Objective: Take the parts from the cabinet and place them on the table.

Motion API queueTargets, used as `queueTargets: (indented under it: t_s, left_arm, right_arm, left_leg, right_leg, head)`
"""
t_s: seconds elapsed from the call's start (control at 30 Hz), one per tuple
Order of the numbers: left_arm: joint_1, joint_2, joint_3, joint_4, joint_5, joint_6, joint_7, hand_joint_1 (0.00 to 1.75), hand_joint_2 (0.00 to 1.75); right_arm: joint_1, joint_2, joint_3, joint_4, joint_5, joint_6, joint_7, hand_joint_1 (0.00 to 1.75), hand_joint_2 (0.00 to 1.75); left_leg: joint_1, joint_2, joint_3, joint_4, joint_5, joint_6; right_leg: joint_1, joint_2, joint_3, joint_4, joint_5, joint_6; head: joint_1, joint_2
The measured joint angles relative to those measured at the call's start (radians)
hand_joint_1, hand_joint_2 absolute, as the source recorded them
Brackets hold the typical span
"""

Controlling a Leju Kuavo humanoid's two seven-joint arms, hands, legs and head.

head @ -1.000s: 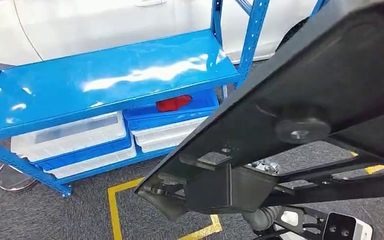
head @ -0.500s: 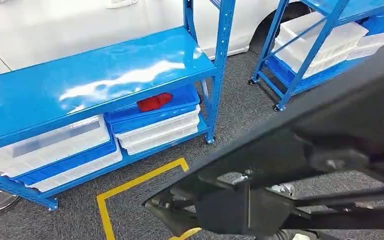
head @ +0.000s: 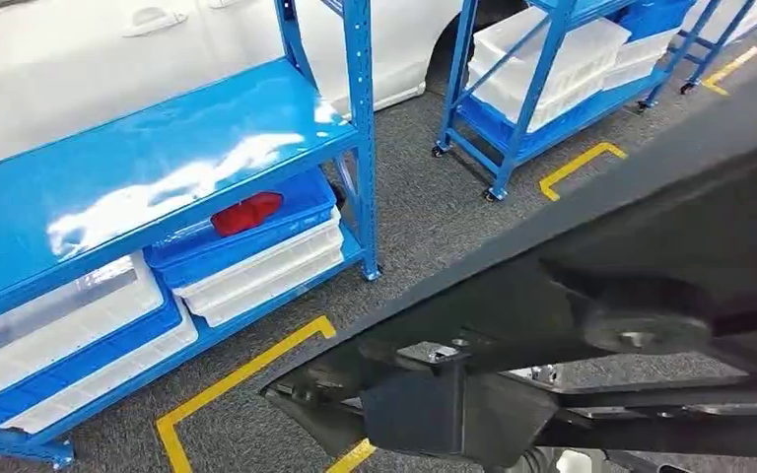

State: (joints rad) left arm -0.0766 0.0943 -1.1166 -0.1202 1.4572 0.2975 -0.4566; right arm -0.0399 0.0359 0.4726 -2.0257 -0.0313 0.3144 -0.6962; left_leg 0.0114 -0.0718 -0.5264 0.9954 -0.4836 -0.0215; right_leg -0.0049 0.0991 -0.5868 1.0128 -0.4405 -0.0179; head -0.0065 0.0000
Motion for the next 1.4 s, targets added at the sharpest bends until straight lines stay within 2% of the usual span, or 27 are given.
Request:
queueTargets:
  t_s: [0.07, 0.1, 0.17, 0.23, 0.27, 0.3, 0.33, 0.4, 0.47, 0.5, 0.63, 0.7, 0.77, 0.8, 0.83, 0.87, 0.93, 0.97, 1.0, 1.13, 1.17, 1.2, 1.23, 1.3, 1.33, 1.37, 1.4]
  left_arm:
    - [-0.002, 0.003, 0.003, 0.0, 0.0, 0.017, -0.006, 0.0, 0.0]
    - [-0.004, 0.001, 0.003, 0.0, 0.0, 0.02, -0.01, 0.0, 0.0]
    - [-0.007, 0.006, 0.003, 0.0, 0.0, 0.022, -0.021, 0.0, 0.0]
    - [-0.005, 0.009, 0.002, 0.0, 0.0, 0.018, -0.033, 0.0, 0.0]
    - [-0.005, 0.013, 0.003, 0.0, 0.0, 0.018, -0.037, 0.0, 0.0]
    - [-0.007, 0.015, 0.003, 0.0, 0.0, 0.018, -0.039, 0.0, 0.0]
    - [-0.009, 0.016, 0.004, 0.0, 0.0, 0.018, -0.041, 0.0, 0.0]
    - [-0.014, 0.016, 0.01, 0.0, 0.0, 0.029, -0.055, 0.0, 0.0]
    - [-0.014, 0.016, 0.015, 0.0, 0.0, 0.034, -0.059, 0.0, 0.0]
    - [-0.013, 0.016, 0.021, 0.0, 0.0, 0.038, -0.061, 0.0, 0.0]
    - [-0.015, 0.014, 0.029, 0.0, 0.0, 0.042, -0.061, 0.0, 0.0]
    - [-0.015, 0.012, 0.031, 0.0, 0.0, 0.041, -0.058, 0.0, 0.0]
    - [-0.01, 0.012, 0.033, 0.0, 0.0, 0.039, -0.055, 0.0, 0.0]
    - [-0.007, 0.012, 0.033, 0.0, 0.0, 0.039, -0.055, 0.0, 0.0]
    - [-0.005, 0.012, 0.034, 0.0, 0.0, 0.037, -0.053, 0.0, 0.0]
    - [-0.005, 0.011, 0.034, 0.0, 0.0, 0.033, -0.053, 0.0, 0.0]
    - [-0.006, 0.011, 0.034, 0.0, 0.0, 0.014, -0.057, 0.0, 0.0]
    - [-0.007, 0.011, 0.034, 0.0, 0.0, 0.007, -0.059, 0.0, 0.0]
    - [-0.009, 0.011, 0.033, 0.0, 0.0, 0.002, -0.061, 0.0, 0.0]
    - [-0.009, 0.011, 0.032, 0.0, 0.0, 0.0, -0.062, 0.0, 0.0]
    - [-0.012, 0.011, 0.032, 0.0, 0.0, 0.007, -0.057, 0.0, 0.0]
    - [-0.014, 0.011, 0.032, 0.0, 0.0, 0.011, -0.056, 0.0, 0.0]
    - [-0.013, 0.011, 0.032, 0.0, 0.0, 0.014, -0.055, 0.0, 0.0]
    - [-0.006, 0.011, 0.033, 0.0, 0.0, 0.017, -0.053, 0.0, 0.0]
    - [-0.005, 0.011, 0.034, 0.0, 0.0, 0.019, -0.051, 0.0, 0.0]
    - [-0.005, 0.011, 0.034, 0.0, 0.0, 0.02, -0.049, 0.0, 0.0]
    - [-0.006, 0.01, 0.035, 0.0, 0.0, 0.02, -0.047, 0.0, 0.0]
  right_arm:
    - [-0.017, 0.0, 0.01, 0.015, 0.011, -0.028, 0.003, 1.75, 1.75]
    - [-0.034, -0.001, 0.013, 0.024, 0.013, -0.042, 0.008, 1.75, 1.75]
    - [-0.077, -0.003, 0.013, 0.055, 0.004, -0.058, 0.012, 1.75, 1.75]
    - [-0.109, -0.009, 0.013, 0.099, -0.024, -0.052, 0.01, 1.75, 1.75]
    - [-0.121, -0.013, 0.013, 0.126, -0.033, -0.044, 0.007, 1.75, 1.75]
    - [-0.132, -0.015, 0.013, 0.151, -0.036, -0.037, 0.005, 1.75, 1.75]
    - [-0.144, -0.016, 0.013, 0.174, -0.036, -0.033, 0.004, 1.75, 1.75]
    - [-0.162, -0.016, 0.013, 0.201, -0.036, -0.024, 0.001, 1.75, 1.75]
    - [-0.172, -0.016, 0.014, 0.212, -0.036, -0.019, 0.0, 1.75, 1.75]
    - [-0.183, -0.015, 0.016, 0.227, -0.035, -0.015, 0.0, 1.75, 1.75]
    - [-0.196, -0.014, 0.023, 0.269, -0.024, -0.016, 0.0, 1.75, 1.75]
    - [-0.211, -0.008, 0.027, 0.281, -0.022, -0.018, 0.0, 1.75, 1.75]
    - [-0.218, -0.003, 0.031, 0.292, -0.022, -0.021, 0.0, 1.75, 1.75]
    - [-0.218, -0.003, 0.031, 0.298, -0.022, -0.022, 0.0, 1.75, 1.75]
    - [-0.218, -0.003, 0.031, 0.305, -0.022, -0.023, 0.0, 1.75, 1.75]
    - [-0.219, -0.003, 0.031, 0.31, -0.022, -0.025, 0.0, 1.75, 1.75]
    - [-0.221, -0.002, 0.031, 0.315, -0.029, -0.033, 0.0, 1.75, 1.75]
    - [-0.223, -0.002, 0.031, 0.315, -0.032, -0.034, 0.0, 1.75, 1.75]
    - [-0.224, -0.002, 0.031, 0.316, -0.034, -0.036, 0.0, 1.75, 1.75]
    - [-0.227, -0.003, 0.031, 0.316, -0.04, -0.045, 0.0, 1.75, 1.75]
    - [-0.227, -0.003, 0.031, 0.316, -0.044, -0.044, 0.0, 1.75, 1.75]
    - [-0.229, -0.004, 0.031, 0.316, -0.047, -0.04, -0.001, 1.75, 1.75]
    - [-0.231, -0.004, 0.031, 0.316, -0.049, -0.039, -0.001, 1.75, 1.75]
    - [-0.229, -0.004, 0.031, 0.316, -0.051, -0.034, -0.001, 1.75, 1.75]
    - [-0.228, -0.004, 0.031, 0.317, -0.051, -0.035, 0.0, 1.75, 1.75]
    - [-0.226, -0.004, 0.031, 0.317, -0.051, -0.037, 0.0, 1.75, 1.75]
    - [-0.224, -0.004, 0.031, 0.316, -0.05, -0.042, 0.0, 1.75, 1.75]
  left_leg:
    - [-0.003, 0.015, -0.001, -0.002, 0.004, 0.009]
    - [0.011, 0.031, 0.004, -0.021, 0.015, 0.017]
    - [0.008, 0.056, 0.005, -0.029, 0.022, 0.029]
    - [0.005, 0.082, 0.001, -0.027, 0.022, 0.028]
    - [0.004, 0.095, -0.001, -0.026, 0.022, 0.028]
    - [0.004, 0.108, -0.001, -0.025, 0.022, 0.028]
    - [0.005, 0.119, -0.001, -0.024, 0.021, 0.027]
    - [0.005, 0.135, -0.001, -0.018, 0.017, 0.021]
    - [0.004, 0.141, 0.0, -0.014, 0.014, 0.016]
    - [-0.005, 0.148, -0.003, -0.007, 0.01, 0.008]
    - [-0.001, 0.173, 0.001, -0.011, 0.008, -0.014]
    - [0.005, 0.103, -0.025, 0.053, -0.044, -0.021]
    - [0.006, 0.083, -0.1, 0.219, -0.124, -0.024]
    - [0.006, 0.081, -0.136, 0.293, -0.146, -0.025]
    - [0.007, 0.081, -0.154, 0.321, -0.141, -0.023]
    - [0.006, 0.08, -0.146, 0.298, -0.115, -0.022]
    - [0.007, 0.073, -0.081, 0.148, -0.023, -0.016]
    - [0.009, 0.046, -0.041, 0.056, 0.024, -0.012]
    - [0.011, -0.005, -0.023, 0.018, 0.012, -0.009]
    - [0.004, 0.023, -0.021, 0.002, 0.016, 0.003]
    - [0.014, 0.037, -0.016, -0.011, 0.024, 0.014]
    - [0.011, 0.048, -0.015, -0.015, 0.026, 0.019]
    - [0.009, 0.058, -0.015, -0.015, 0.026, 0.024]
    - [0.005, 0.086, -0.016, -0.014, 0.024, 0.027]
    - [0.005, 0.098, -0.017, -0.012, 0.023, 0.027]
    - [0.005, 0.109, -0.017, -0.011, 0.022, 0.027]
    - [0.005, 0.121, -0.016, -0.01, 0.02, 0.026]
  right_leg:
    - [-0.005, 0.02, -0.006, -0.006, 0.008, 0.014]
    - [0.001, 0.025, -0.008, -0.003, 0.008, 0.019]
    - [0.002, -0.06, -0.044, 0.07, -0.047, 0.027]
    - [-0.003, -0.086, -0.117, 0.226, -0.12, 0.036]
    - [-0.005, -0.089, -0.147, 0.293, -0.14, 0.04]
    - [-0.009, -0.09, -0.15, 0.303, -0.131, 0.043]
    - [-0.011, -0.095, -0.126, 0.263, -0.102, 0.044]
    - [-0.013, -0.118, -0.029, 0.087, -0.021, 0.042]
    - [-0.01, -0.148, 0.01, 0.013, -0.007, 0.037]
    - [0.002, -0.164, 0.014, -0.004, -0.017, 0.025]
    - [0.002, -0.125, 0.006, -0.009, -0.009, -0.001]
    - [-0.003, -0.112, 0.007, -0.014, -0.004, -0.013]
    - [-0.001, -0.093, 0.006, -0.014, -0.003, -0.018]
    - [0.002, -0.082, 0.006, -0.013, -0.003, -0.018]
    - [0.003, -0.069, 0.006, -0.013, -0.003, -0.018]
    - [0.003, -0.059, 0.007, -0.012, -0.003, -0.018]
    - [0.003, -0.035, 0.009, -0.009, -0.003, -0.017]
    - [0.002, -0.024, 0.01, -0.006, -0.005, -0.015]
    - [0.004, -0.015, 0.006, -0.004, -0.005, -0.009]
    - [-0.006, 0.025, -0.012, -0.005, 0.007, 0.019]
    - [-0.002, 0.011, -0.013, 0.0, 0.001, 0.025]
    - [0.001, -0.043, -0.028, 0.031, -0.022, 0.029]
    - [0.001, -0.072, -0.058, 0.094, -0.059, 0.032]
    - [-0.003, -0.087, -0.143, 0.271, -0.136, 0.037]
    - [-0.004, -0.088, -0.17, 0.324, -0.147, 0.039]
    - [-0.007, -0.089, -0.171, 0.325, -0.135, 0.041]
    - [-0.008, -0.093, -0.145, 0.276, -0.101, 0.041]
  head:
    - [0.0, 0.0]
    - [0.0, 0.0]
    - [0.013, 0.0]
    - [0.014, 0.0]
    - [0.014, 0.0]
    - [0.015, 0.0]
    - [0.014, 0.0]
    - [0.015, 0.0]
    - [0.015, 0.0]
    - [0.014, 0.0]
    - [0.013, 0.0]
    - [0.008, 0.0]
    - [0.005, 0.0]
    - [0.005, 0.0]
    - [0.005, 0.0]
    - [0.005, 0.0]
    - [0.005, 0.0]
    - [0.004, 0.0]
    - [0.005, 0.0]
    - [0.005, 0.0]
    - [0.006, 0.0]
    - [0.007, 0.0]
    - [0.011, 0.0]
    - [0.011, 0.0]
    - [0.011, 0.0]
    - [0.011, 0.0]
    - [0.011, 0.0]
